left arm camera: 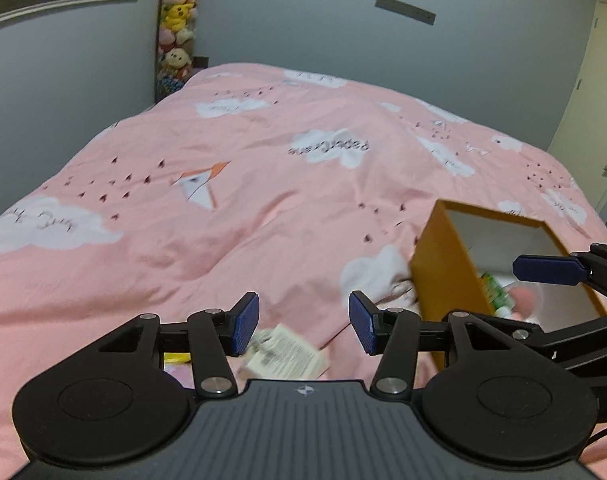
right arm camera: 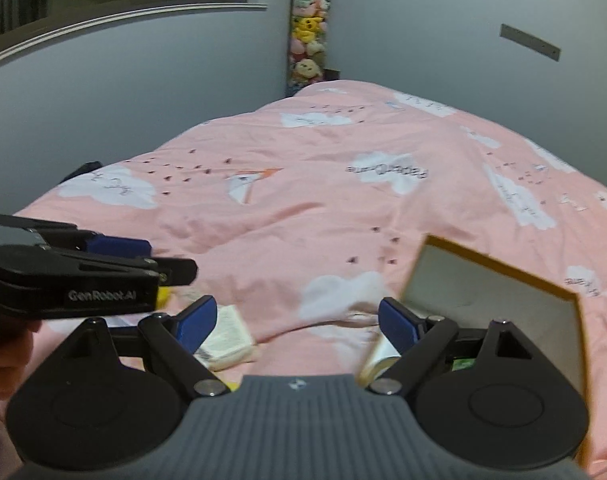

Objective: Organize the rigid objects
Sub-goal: 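Move both tools back toward the remaining items on the bed, then grasp the cloth soap bag with the right tool while the left tool grasps the pink tin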

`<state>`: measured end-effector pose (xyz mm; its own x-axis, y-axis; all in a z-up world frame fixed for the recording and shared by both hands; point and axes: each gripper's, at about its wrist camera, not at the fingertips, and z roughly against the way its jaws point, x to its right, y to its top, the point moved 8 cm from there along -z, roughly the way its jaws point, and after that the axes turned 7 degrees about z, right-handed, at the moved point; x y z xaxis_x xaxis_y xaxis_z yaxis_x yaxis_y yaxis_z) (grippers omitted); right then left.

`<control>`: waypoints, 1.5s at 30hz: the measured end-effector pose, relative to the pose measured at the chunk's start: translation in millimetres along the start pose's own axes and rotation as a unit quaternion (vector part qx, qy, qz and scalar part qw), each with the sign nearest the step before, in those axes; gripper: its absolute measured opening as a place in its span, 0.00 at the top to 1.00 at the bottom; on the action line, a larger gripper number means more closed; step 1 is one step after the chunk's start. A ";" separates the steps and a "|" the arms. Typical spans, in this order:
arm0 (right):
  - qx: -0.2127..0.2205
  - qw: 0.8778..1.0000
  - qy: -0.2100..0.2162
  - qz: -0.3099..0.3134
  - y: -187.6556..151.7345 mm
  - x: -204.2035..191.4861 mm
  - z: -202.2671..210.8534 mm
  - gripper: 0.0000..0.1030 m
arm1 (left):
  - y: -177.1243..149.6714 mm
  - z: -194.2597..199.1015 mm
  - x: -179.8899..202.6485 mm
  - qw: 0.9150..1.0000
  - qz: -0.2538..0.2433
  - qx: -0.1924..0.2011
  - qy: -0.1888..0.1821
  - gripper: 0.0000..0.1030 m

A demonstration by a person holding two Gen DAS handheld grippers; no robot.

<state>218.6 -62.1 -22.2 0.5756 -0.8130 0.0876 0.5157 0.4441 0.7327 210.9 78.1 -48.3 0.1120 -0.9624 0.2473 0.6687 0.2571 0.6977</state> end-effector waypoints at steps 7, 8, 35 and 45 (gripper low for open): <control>-0.014 1.000 0.022 -0.004 -5.0 -28.1 -24.0 0.27 | -13.6 -1.4 -46.5 0.998 0.047 -0.037 -0.007 0.42; -0.017 1.000 0.023 -0.005 -6.7 -31.5 -27.9 0.28 | -14.6 -2.1 -54.3 0.998 0.056 -0.040 -0.004 0.42; -0.125 0.990 0.059 0.030 -47.2 -76.6 -137.4 0.41 | -62.3 -56.4 -107.1 0.989 0.082 -0.102 0.067 0.31; -0.134 0.988 0.054 0.047 -50.7 -82.2 -172.2 0.24 | -63.7 -64.6 -118.6 0.984 0.138 -0.104 0.041 0.44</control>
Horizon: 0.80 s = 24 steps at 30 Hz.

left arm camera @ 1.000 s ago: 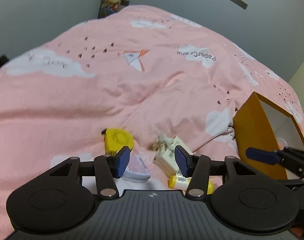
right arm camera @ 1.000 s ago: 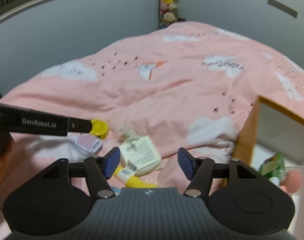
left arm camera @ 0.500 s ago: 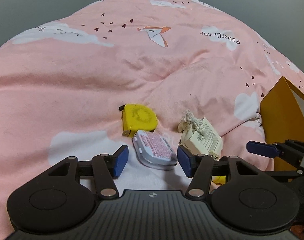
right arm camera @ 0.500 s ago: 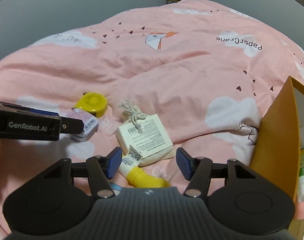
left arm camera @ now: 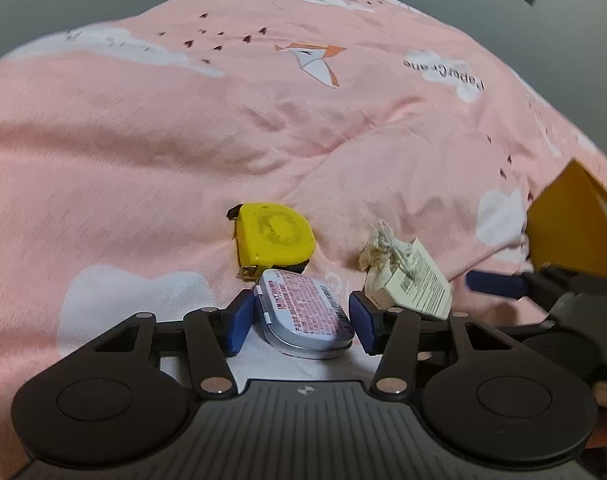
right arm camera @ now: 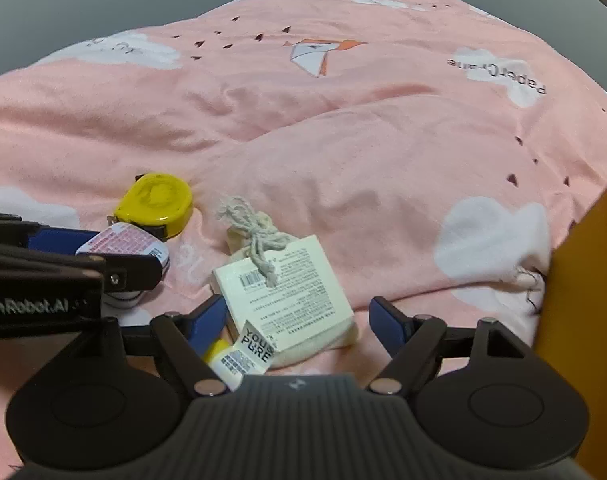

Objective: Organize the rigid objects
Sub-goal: 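Grasp the cloth soap bag with the right tool while the left tool grasps the pink tin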

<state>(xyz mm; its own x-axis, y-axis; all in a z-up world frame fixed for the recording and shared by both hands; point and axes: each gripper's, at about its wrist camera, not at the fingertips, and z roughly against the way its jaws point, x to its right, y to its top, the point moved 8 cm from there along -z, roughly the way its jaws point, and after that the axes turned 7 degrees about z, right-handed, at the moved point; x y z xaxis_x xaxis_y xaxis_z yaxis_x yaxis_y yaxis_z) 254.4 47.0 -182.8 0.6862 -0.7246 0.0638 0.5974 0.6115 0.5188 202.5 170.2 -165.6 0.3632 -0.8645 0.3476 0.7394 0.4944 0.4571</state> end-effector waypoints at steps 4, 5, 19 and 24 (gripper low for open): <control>-0.004 1.000 0.009 0.002 1.1 0.0 -12.0 0.16 | 4.5 6.2 -7.3 0.998 0.051 -0.006 -0.029 0.51; -0.005 1.000 0.009 0.002 0.7 0.8 -14.1 0.14 | 5.1 7.3 -8.8 0.997 0.062 -0.008 -0.037 0.52; -0.006 0.999 0.036 -0.019 -2.3 -3.5 -23.2 0.22 | -1.8 -21.3 -9.4 0.998 0.039 -0.037 -0.012 0.52; -0.011 0.999 0.032 -0.026 -8.4 -1.3 -11.9 0.27 | -3.0 -26.8 -10.5 0.998 0.034 -0.042 -0.014 0.49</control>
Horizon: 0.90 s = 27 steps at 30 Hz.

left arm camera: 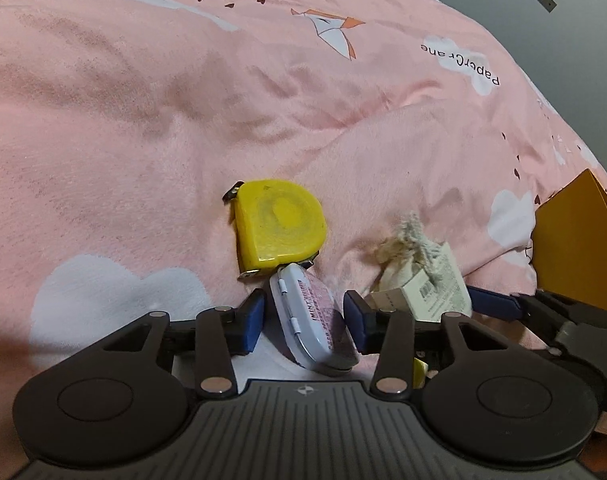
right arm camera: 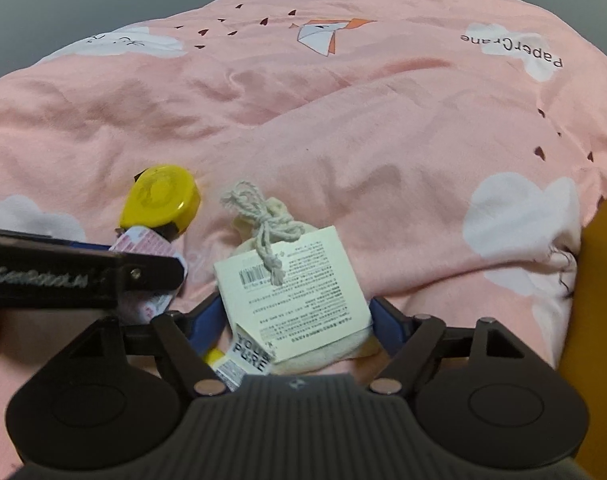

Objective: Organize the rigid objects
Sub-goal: 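Grasp the cloth soap bag with the right tool while the left tool grasps the pink tin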

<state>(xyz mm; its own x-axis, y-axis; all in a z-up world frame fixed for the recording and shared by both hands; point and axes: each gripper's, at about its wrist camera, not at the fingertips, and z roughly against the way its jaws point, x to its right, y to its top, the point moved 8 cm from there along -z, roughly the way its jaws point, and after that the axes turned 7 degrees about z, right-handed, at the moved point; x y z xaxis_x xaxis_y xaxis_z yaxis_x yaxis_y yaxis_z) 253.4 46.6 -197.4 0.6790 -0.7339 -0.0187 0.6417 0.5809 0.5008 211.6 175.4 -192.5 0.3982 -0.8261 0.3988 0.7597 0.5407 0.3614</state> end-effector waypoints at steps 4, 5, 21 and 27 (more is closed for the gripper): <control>0.003 1.000 -0.003 -0.018 -4.2 4.3 6.7 0.28 | -2.8 7.6 5.2 1.000 -0.009 0.024 -0.003 0.59; 0.004 1.000 -0.003 -0.021 -4.8 4.6 7.3 0.28 | -4.3 9.5 7.2 0.999 -0.017 0.032 -0.001 0.61; 0.045 0.999 -0.026 -0.017 -4.8 1.4 54.6 0.31 | -12.0 43.1 39.1 0.995 -0.036 0.093 -0.018 0.80; 0.079 0.996 -0.036 -0.017 -1.4 4.3 94.0 0.33 | -9.0 65.5 57.2 0.991 -0.046 0.122 -0.028 0.80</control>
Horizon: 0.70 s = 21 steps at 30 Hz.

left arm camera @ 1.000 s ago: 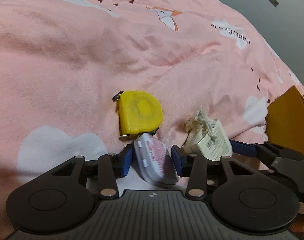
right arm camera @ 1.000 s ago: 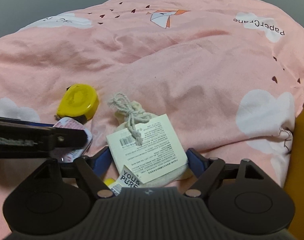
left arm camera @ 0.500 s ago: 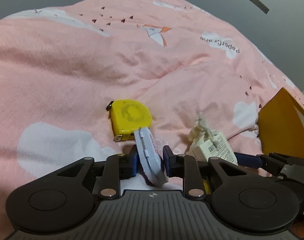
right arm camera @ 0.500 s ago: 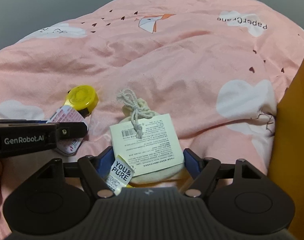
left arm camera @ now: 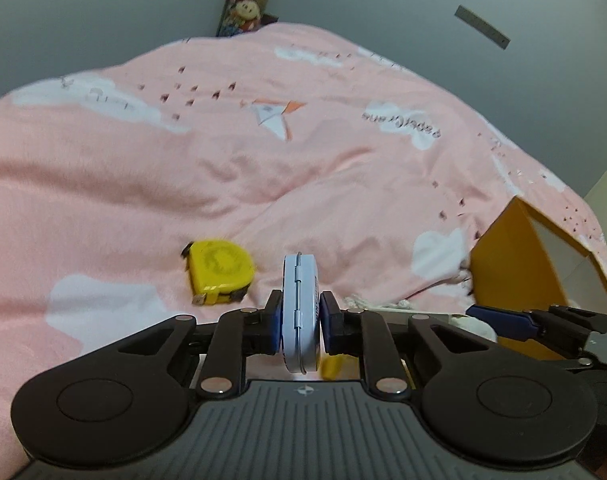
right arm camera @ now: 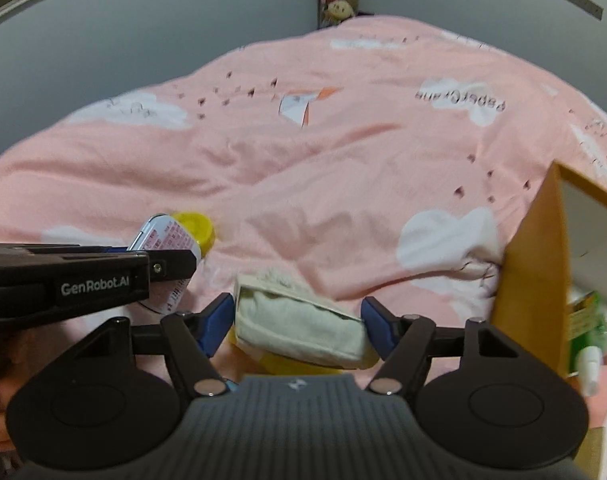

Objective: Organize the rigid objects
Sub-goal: 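Grasp the cloth soap bag with the right tool while the left tool grasps the pink tin, then carry the soap bag and tin into the orange box and release them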

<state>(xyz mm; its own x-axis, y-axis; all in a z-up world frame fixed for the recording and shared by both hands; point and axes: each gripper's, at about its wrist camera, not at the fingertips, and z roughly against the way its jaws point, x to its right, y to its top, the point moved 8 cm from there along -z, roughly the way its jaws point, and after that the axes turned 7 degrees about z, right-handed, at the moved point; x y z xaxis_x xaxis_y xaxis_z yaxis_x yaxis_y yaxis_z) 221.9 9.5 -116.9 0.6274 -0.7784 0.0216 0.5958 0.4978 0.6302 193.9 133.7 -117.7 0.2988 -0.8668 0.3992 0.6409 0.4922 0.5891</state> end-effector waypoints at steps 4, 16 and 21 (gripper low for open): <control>0.028 0.999 -0.014 -0.006 6.8 12.6 31.0 0.33 | 6.2 13.6 21.8 1.000 -0.009 0.014 -0.023 0.80; 0.063 0.995 -0.075 -0.021 12.5 90.6 109.8 0.34 | 4.0 27.1 129.2 0.988 -0.069 0.008 -0.134 0.80; 0.047 0.992 -0.116 -0.025 1.5 130.1 125.9 0.34 | 0.1 12.8 179.3 0.979 -0.099 -0.012 -0.177 0.80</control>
<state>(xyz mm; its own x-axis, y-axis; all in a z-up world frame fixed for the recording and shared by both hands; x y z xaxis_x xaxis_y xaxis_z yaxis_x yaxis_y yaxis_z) 241.3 -139.2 -15.4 0.4590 -0.8741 0.1589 0.5676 0.4261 0.7045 238.4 -20.7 -37.1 -0.0936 -0.8613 0.4995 0.6792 0.3116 0.6645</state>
